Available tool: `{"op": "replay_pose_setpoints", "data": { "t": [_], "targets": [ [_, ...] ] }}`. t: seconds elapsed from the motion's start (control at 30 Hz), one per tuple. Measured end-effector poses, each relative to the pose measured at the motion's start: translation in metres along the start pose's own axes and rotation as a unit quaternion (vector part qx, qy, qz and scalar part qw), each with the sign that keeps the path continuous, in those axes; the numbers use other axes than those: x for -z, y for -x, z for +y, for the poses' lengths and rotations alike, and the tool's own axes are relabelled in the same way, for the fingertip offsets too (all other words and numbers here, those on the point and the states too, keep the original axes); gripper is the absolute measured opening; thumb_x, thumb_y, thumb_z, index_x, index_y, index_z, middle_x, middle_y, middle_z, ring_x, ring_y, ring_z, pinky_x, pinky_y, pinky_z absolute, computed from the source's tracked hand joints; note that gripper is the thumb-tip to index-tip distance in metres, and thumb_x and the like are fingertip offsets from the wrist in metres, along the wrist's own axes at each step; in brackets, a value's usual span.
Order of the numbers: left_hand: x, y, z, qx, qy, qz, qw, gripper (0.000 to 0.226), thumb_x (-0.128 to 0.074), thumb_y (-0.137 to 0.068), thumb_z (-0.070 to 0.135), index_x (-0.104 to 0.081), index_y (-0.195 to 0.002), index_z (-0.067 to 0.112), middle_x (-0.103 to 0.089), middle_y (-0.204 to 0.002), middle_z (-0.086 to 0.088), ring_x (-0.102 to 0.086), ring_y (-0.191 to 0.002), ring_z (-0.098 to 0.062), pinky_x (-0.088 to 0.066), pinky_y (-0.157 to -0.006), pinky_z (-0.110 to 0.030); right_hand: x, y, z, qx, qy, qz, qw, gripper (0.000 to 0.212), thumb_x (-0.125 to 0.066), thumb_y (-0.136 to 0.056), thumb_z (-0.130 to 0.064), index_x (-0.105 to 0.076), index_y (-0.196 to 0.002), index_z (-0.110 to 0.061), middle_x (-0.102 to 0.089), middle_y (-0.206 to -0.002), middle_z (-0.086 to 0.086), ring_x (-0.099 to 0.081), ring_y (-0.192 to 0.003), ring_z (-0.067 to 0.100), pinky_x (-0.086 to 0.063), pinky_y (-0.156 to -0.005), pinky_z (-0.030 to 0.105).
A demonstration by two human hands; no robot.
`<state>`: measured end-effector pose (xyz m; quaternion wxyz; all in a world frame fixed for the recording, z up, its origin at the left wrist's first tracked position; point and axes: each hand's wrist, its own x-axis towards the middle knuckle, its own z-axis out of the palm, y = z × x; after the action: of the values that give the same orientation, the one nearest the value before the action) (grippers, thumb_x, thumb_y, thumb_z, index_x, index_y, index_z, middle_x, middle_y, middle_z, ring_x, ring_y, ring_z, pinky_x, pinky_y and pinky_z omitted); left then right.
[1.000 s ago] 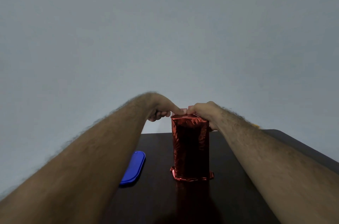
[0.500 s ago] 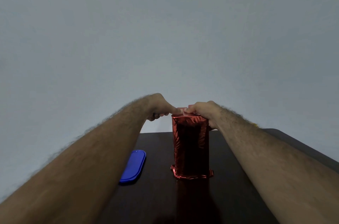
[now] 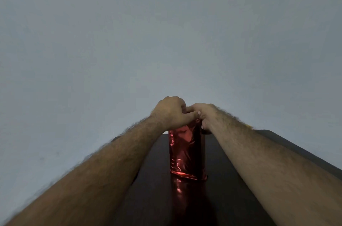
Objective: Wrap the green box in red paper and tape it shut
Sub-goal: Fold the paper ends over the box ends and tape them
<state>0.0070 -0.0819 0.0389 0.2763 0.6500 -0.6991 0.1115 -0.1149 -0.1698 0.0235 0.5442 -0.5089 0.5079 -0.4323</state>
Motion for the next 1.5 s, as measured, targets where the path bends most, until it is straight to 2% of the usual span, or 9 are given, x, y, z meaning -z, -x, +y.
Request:
{"op": "replay_pose_setpoints", "data": {
  "t": [0.1, 0.23, 0.43, 0.57, 0.67, 0.8, 0.97, 1.17, 1.5],
  "targets": [
    [0.002, 0.008, 0.001, 0.006, -0.034, 0.000, 0.999, 0.082, -0.057, -0.063, 0.099, -0.070, -0.075, 0.019, -0.069, -0.070, 0.004, -0.066, -0.069, -0.015, -0.060, -0.066, -0.038, 0.010, 0.007, -0.002, -0.009, -0.052, -0.018, 0.998, 0.056, -0.078, -0.087, -0.059, -0.076, -0.115, -0.010, -0.080, -0.105, 0.006, -0.077, -0.079, 0.023, -0.060, -0.055, 0.031],
    [0.000, 0.011, -0.003, 0.032, -0.030, -0.031, 0.999, 0.091, -0.061, -0.046, 0.104, -0.067, -0.084, 0.022, -0.069, -0.078, 0.006, -0.065, -0.074, -0.013, -0.062, -0.070, -0.038, 0.031, 0.021, 0.000, -0.025, -0.050, -0.077, 0.995, 0.079, -0.052, -0.091, -0.080, -0.070, -0.120, -0.009, -0.079, -0.106, 0.007, -0.077, -0.089, 0.023, -0.059, -0.063, 0.034],
    [-0.009, 0.005, -0.038, 0.041, 0.154, -0.020, 0.987, 0.050, -0.097, -0.060, 0.045, -0.073, -0.098, 0.025, -0.073, -0.096, 0.008, -0.071, -0.092, -0.015, -0.063, -0.081, -0.036, 0.051, 0.027, 0.012, 0.122, 0.035, -0.137, 0.982, 0.066, -0.060, -0.095, -0.069, -0.069, -0.120, -0.008, -0.080, -0.110, 0.014, -0.075, -0.089, 0.025, -0.061, -0.082, 0.042],
    [-0.020, 0.007, -0.065, 0.028, 0.375, -0.039, 0.926, 0.047, -0.081, -0.070, -0.002, -0.079, -0.113, 0.016, -0.080, -0.110, 0.001, -0.077, -0.102, -0.020, -0.063, -0.093, -0.040, 0.061, 0.008, 0.024, 0.353, 0.188, -0.110, 0.910, 0.061, -0.096, -0.065, -0.047, -0.070, -0.119, -0.038, -0.071, -0.118, -0.005, -0.065, -0.104, 0.012, -0.056, -0.083, 0.031],
    [-0.033, 0.002, -0.079, 0.017, 0.470, -0.005, 0.883, 0.045, -0.065, -0.064, -0.002, -0.081, -0.105, 0.009, -0.075, -0.119, 0.006, -0.071, -0.101, -0.022, -0.052, -0.083, -0.044, 0.052, -0.003, 0.025, 0.407, 0.247, -0.123, 0.871, 0.056, -0.098, -0.069, -0.026, -0.075, -0.116, -0.045, -0.064, -0.126, -0.018, -0.058, -0.118, 0.005, -0.053, -0.089, 0.030],
    [-0.050, -0.014, -0.086, -0.001, 0.533, 0.007, 0.846, 0.050, -0.059, -0.060, -0.002, -0.078, -0.107, 0.000, -0.071, -0.115, -0.009, -0.059, -0.098, -0.032, -0.045, -0.071, -0.035, 0.031, -0.014, 0.012, 0.432, 0.143, -0.164, 0.875, 0.031, -0.091, -0.081, -0.015, -0.083, -0.107, -0.030, -0.079, -0.104, -0.002, -0.072, -0.105, 0.019, -0.059, -0.093, 0.037],
    [-0.057, -0.033, -0.086, -0.032, 0.586, -0.008, 0.810, 0.044, -0.078, -0.070, 0.009, -0.061, -0.105, -0.012, -0.069, -0.101, -0.015, -0.063, -0.096, -0.030, -0.052, -0.086, -0.038, 0.024, -0.017, -0.017, 0.383, 0.118, -0.221, 0.889, 0.007, -0.081, -0.091, -0.013, -0.083, -0.097, -0.010, -0.081, -0.096, 0.010, -0.077, -0.093, 0.021, -0.059, -0.084, 0.033],
    [-0.061, -0.048, -0.092, -0.051, 0.599, 0.012, 0.799, 0.009, -0.077, -0.079, 0.007, -0.070, -0.075, 0.004, -0.065, -0.109, -0.014, -0.063, -0.098, -0.026, -0.049, -0.089, -0.034, 0.022, -0.030, -0.035, 0.339, 0.139, -0.211, 0.906, 0.007, -0.084, -0.088, -0.015, -0.083, -0.091, -0.008, -0.080, -0.089, 0.013, -0.071, -0.079, 0.017, -0.054, -0.078, 0.035],
    [-0.051, -0.050, -0.097, -0.012, 0.602, -0.029, 0.798, 0.008, -0.069, -0.079, 0.003, -0.065, -0.077, -0.004, -0.067, -0.101, -0.012, -0.060, -0.090, -0.027, -0.044, -0.081, -0.037, 0.030, -0.029, -0.036, 0.351, 0.081, -0.172, 0.917, 0.017, -0.089, -0.083, -0.017, -0.082, -0.097, -0.010, -0.076, -0.082, 0.010, -0.069, -0.070, 0.016, -0.059, -0.069, 0.034]
  ]
}}
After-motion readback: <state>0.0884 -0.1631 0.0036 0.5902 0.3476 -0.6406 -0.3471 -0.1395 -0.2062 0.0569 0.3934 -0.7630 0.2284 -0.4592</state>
